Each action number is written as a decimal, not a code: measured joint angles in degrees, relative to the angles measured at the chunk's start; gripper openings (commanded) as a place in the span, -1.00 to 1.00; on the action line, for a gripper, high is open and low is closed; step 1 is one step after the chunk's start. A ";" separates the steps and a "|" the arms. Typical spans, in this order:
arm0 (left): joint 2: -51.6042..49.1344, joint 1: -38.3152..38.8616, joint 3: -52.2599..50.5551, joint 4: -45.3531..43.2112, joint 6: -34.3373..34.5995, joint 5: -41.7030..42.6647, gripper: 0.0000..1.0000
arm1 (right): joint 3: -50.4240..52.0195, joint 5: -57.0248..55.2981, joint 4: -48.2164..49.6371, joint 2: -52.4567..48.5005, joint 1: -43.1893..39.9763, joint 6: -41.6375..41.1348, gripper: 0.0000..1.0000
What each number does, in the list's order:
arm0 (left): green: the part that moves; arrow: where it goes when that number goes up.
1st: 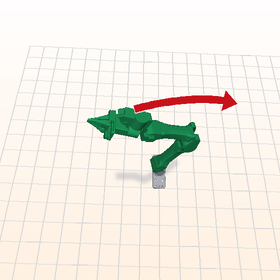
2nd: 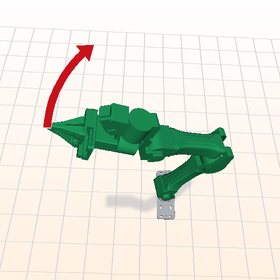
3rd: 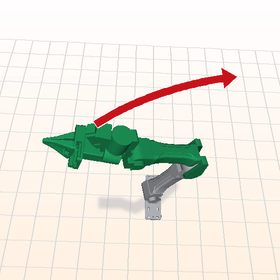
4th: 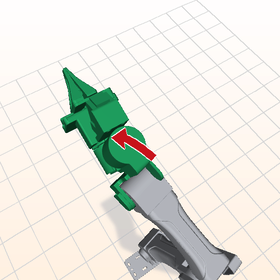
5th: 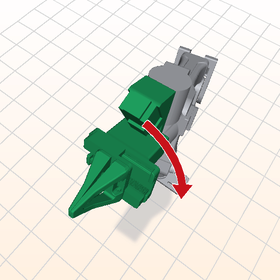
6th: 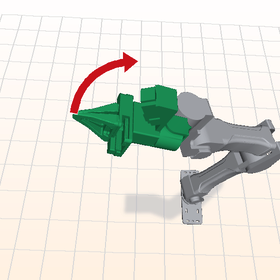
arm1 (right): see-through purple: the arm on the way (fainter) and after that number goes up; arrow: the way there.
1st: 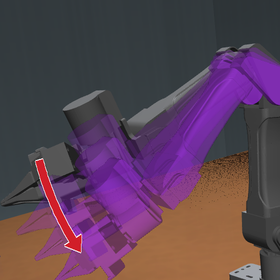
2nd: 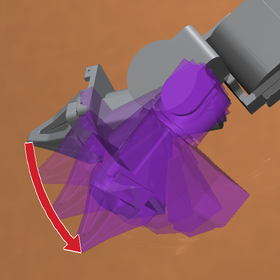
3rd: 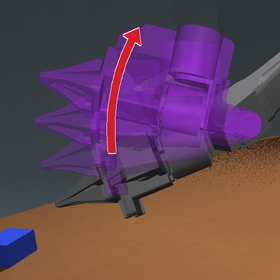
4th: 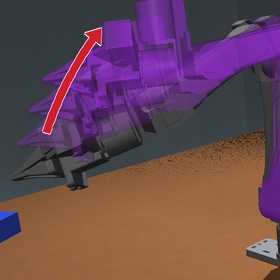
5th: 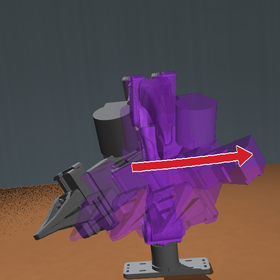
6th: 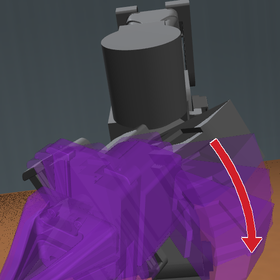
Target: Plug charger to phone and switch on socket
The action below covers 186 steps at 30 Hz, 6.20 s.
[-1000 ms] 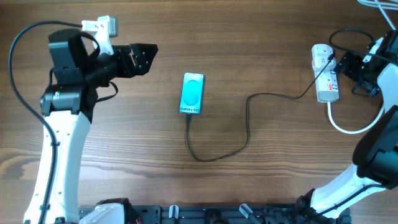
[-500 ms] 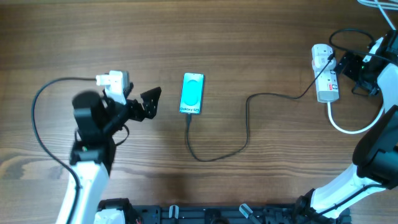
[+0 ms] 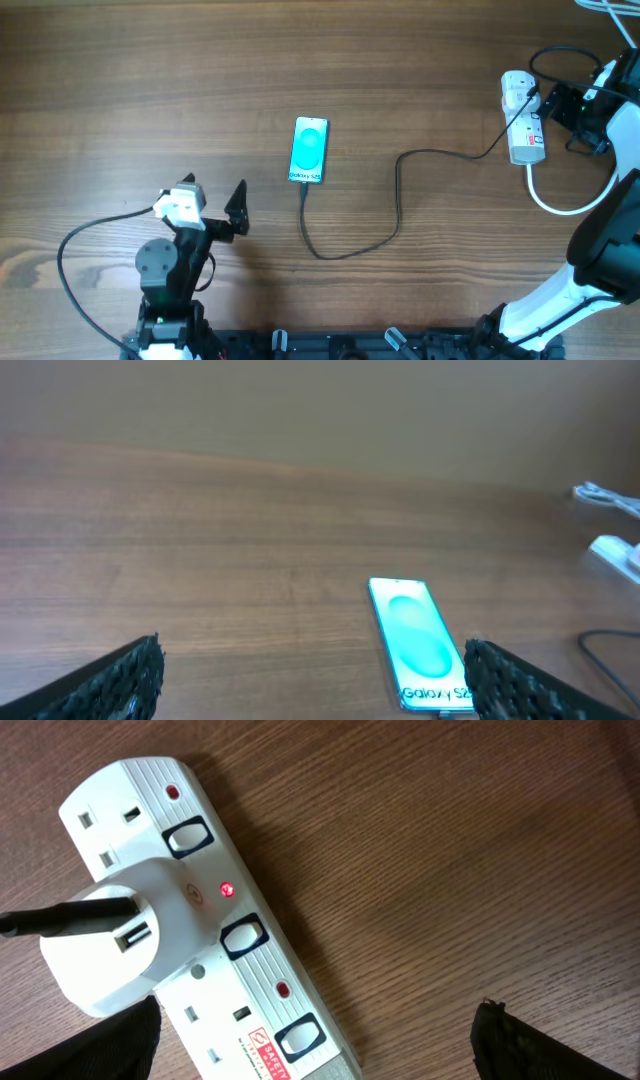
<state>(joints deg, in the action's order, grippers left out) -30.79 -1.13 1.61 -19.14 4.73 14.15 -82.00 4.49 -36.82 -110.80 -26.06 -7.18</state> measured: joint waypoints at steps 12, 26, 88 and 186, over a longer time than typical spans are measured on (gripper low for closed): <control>21.84 -1.90 -1.03 22.60 -0.20 -5.40 1.00 | 0.07 0.00 0.04 0.00 0.00 0.00 1.00; 29.94 -1.51 -1.03 23.06 -5.35 -10.25 1.00 | 0.07 0.02 0.00 0.00 0.00 0.00 0.99; 29.94 -1.51 -1.03 23.06 -5.79 -10.25 1.00 | 0.11 0.22 -0.02 21.35 18.53 0.00 1.00; 30.05 -1.51 -1.01 23.06 -5.79 -10.25 1.00 | 81.64 5.92 37.22 109.70 28.24 6.16 1.00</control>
<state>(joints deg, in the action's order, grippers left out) -0.73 -2.63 0.60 3.92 -1.06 3.90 -0.36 10.41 0.40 -1.10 2.17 -1.02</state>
